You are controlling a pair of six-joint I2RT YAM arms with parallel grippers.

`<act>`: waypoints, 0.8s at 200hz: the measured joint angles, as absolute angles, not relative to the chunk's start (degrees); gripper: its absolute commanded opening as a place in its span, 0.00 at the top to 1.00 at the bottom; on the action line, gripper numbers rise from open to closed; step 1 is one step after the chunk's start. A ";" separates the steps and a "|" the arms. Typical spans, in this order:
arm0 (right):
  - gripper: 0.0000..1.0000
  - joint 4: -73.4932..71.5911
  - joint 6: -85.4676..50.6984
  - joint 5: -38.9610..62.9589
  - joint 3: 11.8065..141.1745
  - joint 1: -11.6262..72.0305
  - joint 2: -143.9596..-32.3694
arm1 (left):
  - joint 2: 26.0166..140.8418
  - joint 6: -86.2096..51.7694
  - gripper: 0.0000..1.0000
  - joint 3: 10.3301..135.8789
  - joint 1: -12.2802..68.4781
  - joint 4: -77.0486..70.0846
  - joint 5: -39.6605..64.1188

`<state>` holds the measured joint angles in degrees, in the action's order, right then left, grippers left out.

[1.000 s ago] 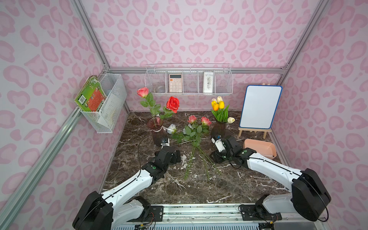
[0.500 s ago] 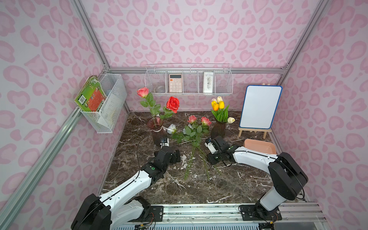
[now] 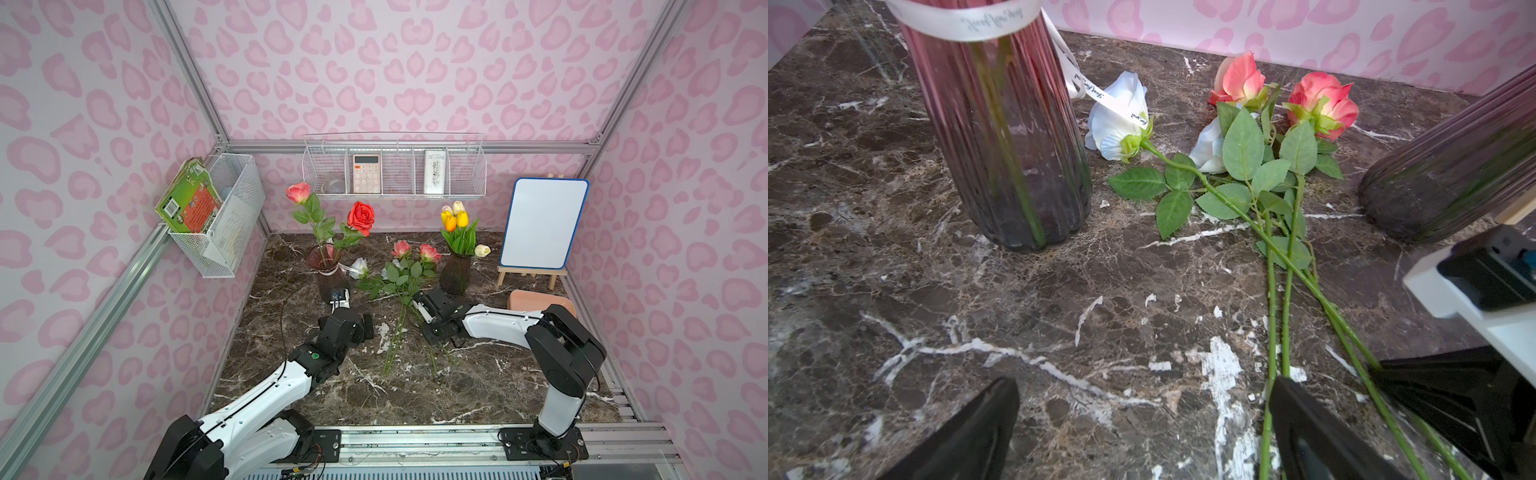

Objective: Arrange the flowers in different vases according to their variety
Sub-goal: Pick up the flower at the center of the board.

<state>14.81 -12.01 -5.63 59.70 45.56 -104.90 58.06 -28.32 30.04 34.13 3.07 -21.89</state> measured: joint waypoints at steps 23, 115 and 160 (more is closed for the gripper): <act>1.00 13.02 -11.99 -7.07 58.19 46.13 -103.92 | 56.90 -28.32 0.02 30.02 34.13 3.16 -21.87; 1.00 2.20 -13.96 -5.26 44.73 45.71 -83.09 | 54.33 -30.11 0.01 36.53 34.04 6.37 -14.31; 1.00 -4.21 -17.02 -5.28 36.40 45.21 -72.62 | 62.63 -34.81 0.01 42.57 34.04 2.83 -2.63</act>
